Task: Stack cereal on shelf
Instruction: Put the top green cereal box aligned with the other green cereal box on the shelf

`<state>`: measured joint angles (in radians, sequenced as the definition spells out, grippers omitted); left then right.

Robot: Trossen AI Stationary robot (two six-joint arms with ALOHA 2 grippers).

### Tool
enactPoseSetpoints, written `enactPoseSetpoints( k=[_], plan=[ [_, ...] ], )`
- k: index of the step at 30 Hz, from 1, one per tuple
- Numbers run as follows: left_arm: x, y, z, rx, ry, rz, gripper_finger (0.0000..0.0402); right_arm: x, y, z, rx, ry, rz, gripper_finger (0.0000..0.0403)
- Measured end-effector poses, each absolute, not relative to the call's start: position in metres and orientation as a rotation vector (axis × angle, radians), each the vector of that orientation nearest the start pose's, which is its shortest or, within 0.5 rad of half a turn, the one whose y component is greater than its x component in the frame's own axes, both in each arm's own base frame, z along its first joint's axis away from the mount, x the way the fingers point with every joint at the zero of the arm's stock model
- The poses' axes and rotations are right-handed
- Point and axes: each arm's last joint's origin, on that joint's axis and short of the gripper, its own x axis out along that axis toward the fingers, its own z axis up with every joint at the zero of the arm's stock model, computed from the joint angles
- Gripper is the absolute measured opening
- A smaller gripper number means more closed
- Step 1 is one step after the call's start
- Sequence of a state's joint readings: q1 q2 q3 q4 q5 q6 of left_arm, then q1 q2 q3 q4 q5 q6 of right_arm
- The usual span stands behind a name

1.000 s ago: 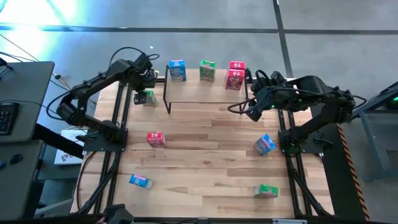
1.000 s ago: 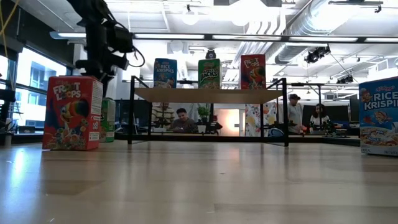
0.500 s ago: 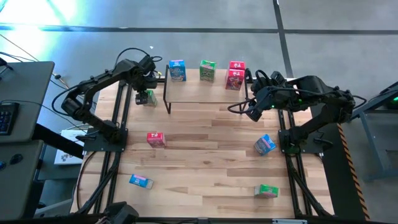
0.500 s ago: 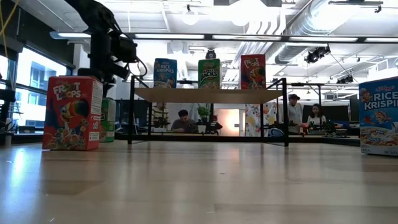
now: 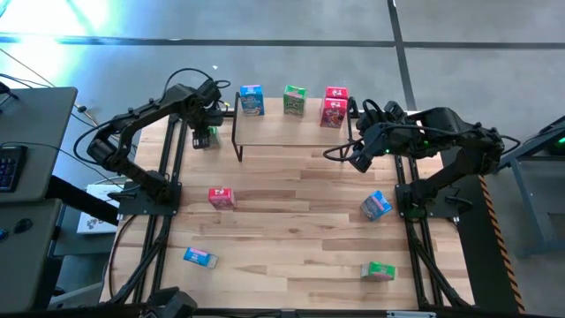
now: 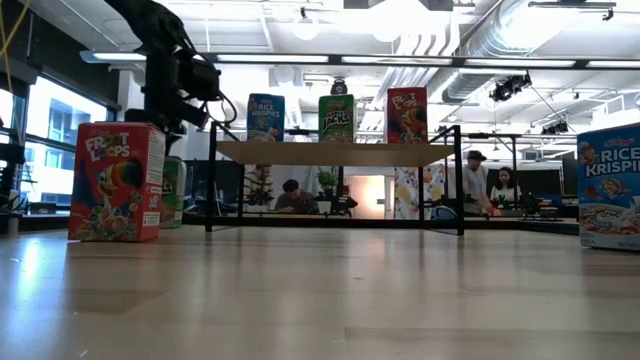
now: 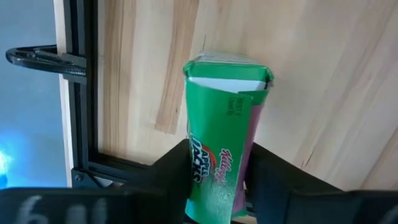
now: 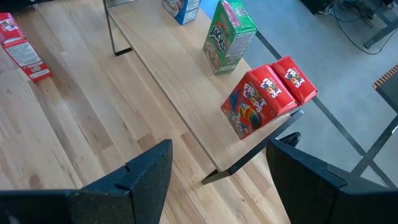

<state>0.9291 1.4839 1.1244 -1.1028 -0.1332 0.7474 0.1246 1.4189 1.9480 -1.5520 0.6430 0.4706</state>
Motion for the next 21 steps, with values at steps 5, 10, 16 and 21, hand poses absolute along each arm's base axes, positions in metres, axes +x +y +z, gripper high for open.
enactPoseSetpoints(
  k=[5, 10, 16, 21],
  plan=[
    [0.150, 0.206, 0.245, -0.047, 1.563, 0.317, 0.0112, 0.209, 0.009, 0.462, 0.038, 0.816, -0.678, 0.0252],
    [0.146, 0.199, 0.254, -0.064, 1.536, 0.327, 0.0105, 0.209, 0.009, 0.462, 0.039, 0.816, -0.679, 0.0252],
    [0.135, 0.184, 0.264, -0.139, 1.560, 0.345, 0.0099, 0.209, 0.009, 0.462, 0.038, 0.814, -0.681, 0.0252],
    [0.129, 0.168, 0.276, -0.185, 1.558, 0.378, 0.0099, 0.210, 0.009, 0.463, 0.044, 0.801, -0.680, 0.0252]
  ],
)
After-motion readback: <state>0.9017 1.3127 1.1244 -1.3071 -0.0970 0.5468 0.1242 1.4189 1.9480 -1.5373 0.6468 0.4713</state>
